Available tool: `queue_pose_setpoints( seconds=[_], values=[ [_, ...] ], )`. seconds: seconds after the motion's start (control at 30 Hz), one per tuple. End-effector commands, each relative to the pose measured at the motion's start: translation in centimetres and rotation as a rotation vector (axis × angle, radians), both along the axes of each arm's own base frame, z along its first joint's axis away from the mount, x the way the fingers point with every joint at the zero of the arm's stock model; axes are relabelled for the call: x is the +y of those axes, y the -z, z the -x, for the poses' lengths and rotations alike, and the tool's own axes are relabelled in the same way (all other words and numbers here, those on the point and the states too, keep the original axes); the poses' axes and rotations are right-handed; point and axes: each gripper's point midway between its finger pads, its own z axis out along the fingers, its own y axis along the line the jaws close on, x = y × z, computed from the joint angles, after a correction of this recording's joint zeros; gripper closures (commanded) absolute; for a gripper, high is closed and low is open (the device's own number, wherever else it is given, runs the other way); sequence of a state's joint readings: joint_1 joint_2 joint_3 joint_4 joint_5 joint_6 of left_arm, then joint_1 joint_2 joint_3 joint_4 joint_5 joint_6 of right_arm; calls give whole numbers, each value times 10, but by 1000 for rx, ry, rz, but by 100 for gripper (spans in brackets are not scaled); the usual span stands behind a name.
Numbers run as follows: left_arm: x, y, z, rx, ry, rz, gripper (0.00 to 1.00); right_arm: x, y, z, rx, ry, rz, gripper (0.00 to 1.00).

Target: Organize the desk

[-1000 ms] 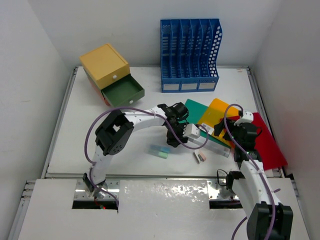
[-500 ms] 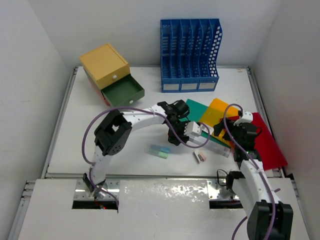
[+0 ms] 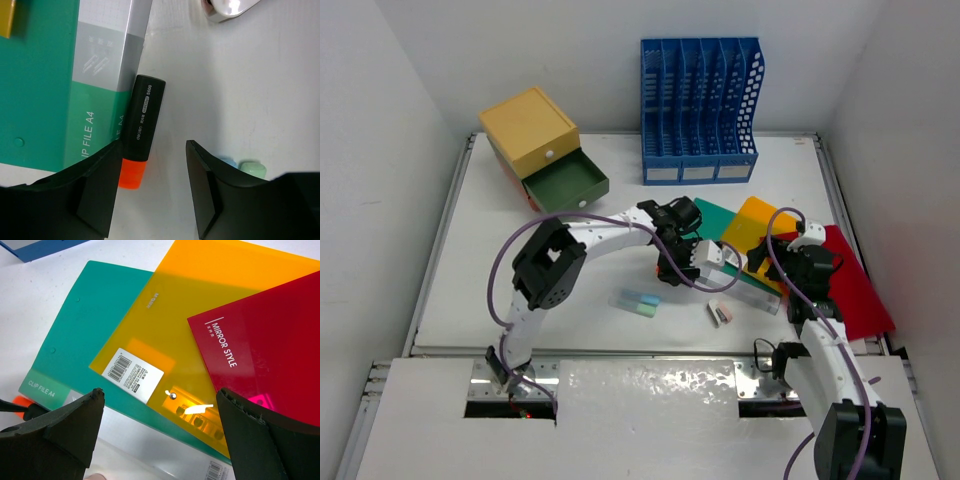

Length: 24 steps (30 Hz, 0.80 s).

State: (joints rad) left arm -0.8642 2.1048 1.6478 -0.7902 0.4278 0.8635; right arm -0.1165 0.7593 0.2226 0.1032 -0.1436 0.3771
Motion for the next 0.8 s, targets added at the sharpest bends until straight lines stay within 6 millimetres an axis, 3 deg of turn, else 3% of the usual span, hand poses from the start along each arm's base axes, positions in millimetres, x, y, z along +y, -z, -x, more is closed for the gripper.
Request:
queue_pose_setpoints(
  seconds=[0.0, 0.43, 0.57, 0.77],
  values=[
    [-6, -6, -13, -36, 3, 19, 49, -2, -12, -6, -54, -4, 14, 9],
    [-1, 26, -11, 5, -20, -37, 50, -2, -12, -6, -52, -1, 17, 9],
    [0, 37, -19, -20, -56, -63, 50, -3, -12, -6, -53, 2, 18, 9],
    [4, 49, -21, -38, -67, -94, 62, -3, -11, -6, -52, 1, 19, 9]
  ],
)
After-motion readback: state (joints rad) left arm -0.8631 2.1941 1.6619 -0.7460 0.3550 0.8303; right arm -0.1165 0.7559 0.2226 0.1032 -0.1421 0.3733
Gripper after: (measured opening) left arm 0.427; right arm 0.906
